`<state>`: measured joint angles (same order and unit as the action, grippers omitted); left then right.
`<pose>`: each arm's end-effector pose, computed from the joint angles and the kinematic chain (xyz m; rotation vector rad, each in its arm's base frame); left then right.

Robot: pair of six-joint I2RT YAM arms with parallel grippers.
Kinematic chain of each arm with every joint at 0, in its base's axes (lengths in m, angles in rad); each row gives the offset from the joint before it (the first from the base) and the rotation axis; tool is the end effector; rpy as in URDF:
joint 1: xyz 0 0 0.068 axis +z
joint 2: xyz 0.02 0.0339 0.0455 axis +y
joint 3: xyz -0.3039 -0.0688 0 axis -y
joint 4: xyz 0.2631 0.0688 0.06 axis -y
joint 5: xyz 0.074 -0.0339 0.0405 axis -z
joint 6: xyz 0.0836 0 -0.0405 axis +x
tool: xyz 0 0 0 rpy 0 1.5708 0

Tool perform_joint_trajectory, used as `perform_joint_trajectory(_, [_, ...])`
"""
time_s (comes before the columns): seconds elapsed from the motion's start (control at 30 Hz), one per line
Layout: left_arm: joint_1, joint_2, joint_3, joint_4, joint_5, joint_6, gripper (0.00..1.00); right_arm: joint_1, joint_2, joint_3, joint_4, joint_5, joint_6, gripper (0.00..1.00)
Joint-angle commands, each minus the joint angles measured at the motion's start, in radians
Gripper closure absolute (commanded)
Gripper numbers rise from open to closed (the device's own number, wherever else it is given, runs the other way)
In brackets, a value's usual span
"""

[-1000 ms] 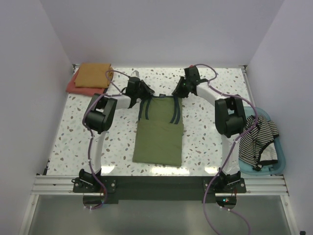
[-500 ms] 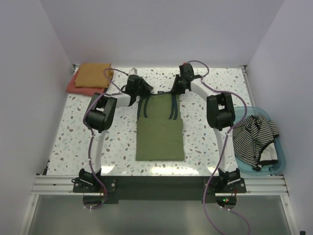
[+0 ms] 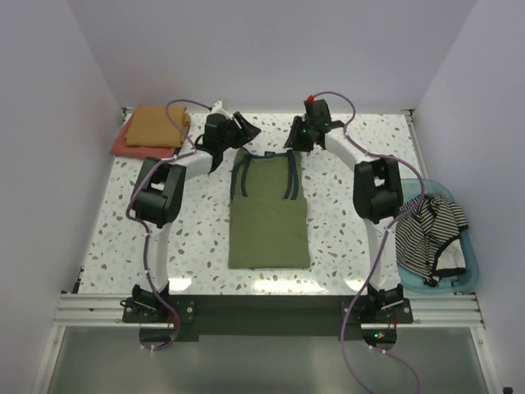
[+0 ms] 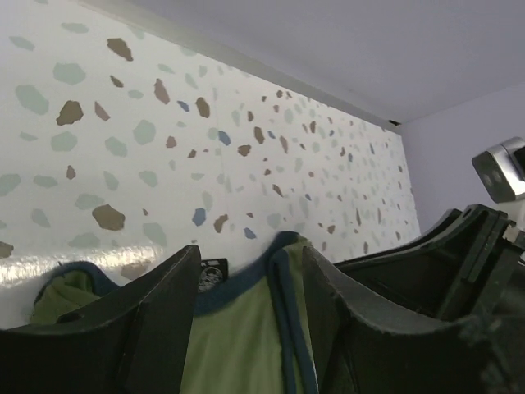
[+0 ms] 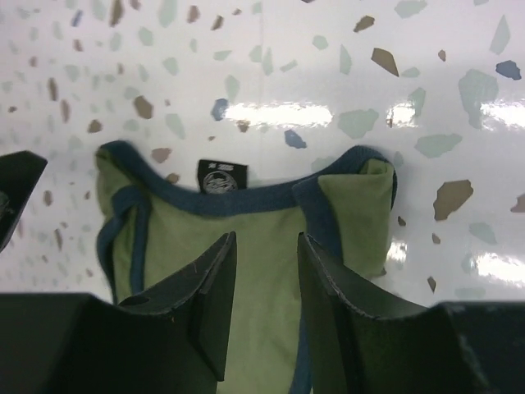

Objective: Fold and stack the tank tops
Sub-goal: Fold the tank top

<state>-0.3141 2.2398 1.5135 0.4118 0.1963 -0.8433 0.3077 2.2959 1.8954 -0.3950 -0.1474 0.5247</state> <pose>0.5593 -0.1988 0.1738 -0.3839 1.9622 -0.9566 0.5651 0.1925 0.1817 0.1903 2.4237 0.5652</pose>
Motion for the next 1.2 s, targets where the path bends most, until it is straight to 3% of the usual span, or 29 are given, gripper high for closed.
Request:
perform_joint_trajectory(0.0, [0.001,-0.251,-0.097,0.090,0.005,0.020,0.43,-0.001,-0.202,-0.025,-0.002,-0.003,-0.028,0.60])
perform_joint_trajectory(0.17, [-0.046,-0.507,-0.396,-0.083,-0.136,-0.017,0.48,0.021,-0.429,-0.260,-0.071,0.046,0.021,0.59])
perform_joint_trajectory(0.23, [-0.104,-0.702,-0.533,-0.221,-0.211,-0.060,0.53,0.050,-0.586,-0.518,-0.087,0.092,0.035,0.59])
perform_joint_trajectory(0.27, [-0.105,-0.703,-0.583,-0.222,-0.212,-0.060,0.55,0.062,-0.642,-0.519,-0.075,0.092,0.043,0.59])
perform_joint_trajectory(0.3, [-0.152,-0.800,-0.674,-0.291,-0.265,-0.083,0.56,0.074,-0.694,-0.668,-0.064,0.100,0.050,0.59])
perform_joint_trajectory(0.5, [-0.403,-1.179,-1.019,-0.497,-0.418,-0.209,0.55,0.188,-1.084,-1.141,-0.042,0.143,0.168,0.57])
perform_joint_trajectory(0.7, [-0.589,-1.507,-1.231,-0.680,-0.486,-0.388,0.50,0.260,-1.386,-1.409,-0.088,0.137,0.302,0.54])
perform_joint_trajectory(0.83, [-0.657,-1.548,-1.291,-0.699,-0.497,-0.465,0.49,0.272,-1.494,-1.483,-0.110,0.106,0.351,0.49])
perform_joint_trajectory(1.17, [-0.868,-1.487,-1.296,-0.812,-0.649,-0.727,0.47,0.298,-1.523,-1.616,0.002,0.029,0.471,0.49])
